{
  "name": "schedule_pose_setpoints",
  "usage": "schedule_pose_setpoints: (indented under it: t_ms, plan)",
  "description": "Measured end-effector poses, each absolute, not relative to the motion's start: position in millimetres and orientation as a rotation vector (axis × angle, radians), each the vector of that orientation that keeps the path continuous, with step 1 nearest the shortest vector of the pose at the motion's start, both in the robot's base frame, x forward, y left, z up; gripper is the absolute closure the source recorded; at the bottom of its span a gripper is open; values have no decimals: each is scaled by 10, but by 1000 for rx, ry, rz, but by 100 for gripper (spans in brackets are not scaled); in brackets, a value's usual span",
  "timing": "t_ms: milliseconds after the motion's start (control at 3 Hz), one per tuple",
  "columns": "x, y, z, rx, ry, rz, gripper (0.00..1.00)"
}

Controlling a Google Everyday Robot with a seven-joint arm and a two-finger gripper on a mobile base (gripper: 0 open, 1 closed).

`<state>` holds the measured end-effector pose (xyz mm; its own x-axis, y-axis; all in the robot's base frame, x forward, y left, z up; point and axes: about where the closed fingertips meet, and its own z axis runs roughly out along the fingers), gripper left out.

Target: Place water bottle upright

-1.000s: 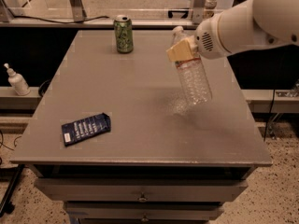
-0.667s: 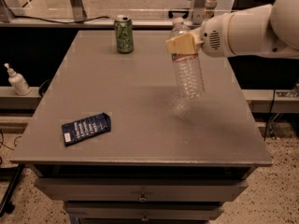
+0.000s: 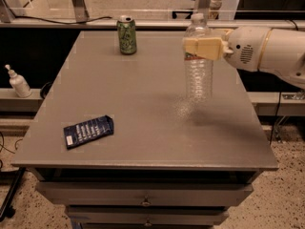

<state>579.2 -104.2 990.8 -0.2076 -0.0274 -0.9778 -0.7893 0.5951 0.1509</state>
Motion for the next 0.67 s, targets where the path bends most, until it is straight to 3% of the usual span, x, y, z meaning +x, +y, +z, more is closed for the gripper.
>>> schedule_pose_setpoints:
  t_ms: [333,667]
  plan:
    - [5699,-732,10065,-792,1536,809,100]
    - [5707,-749,10055,-786,1547,805,100]
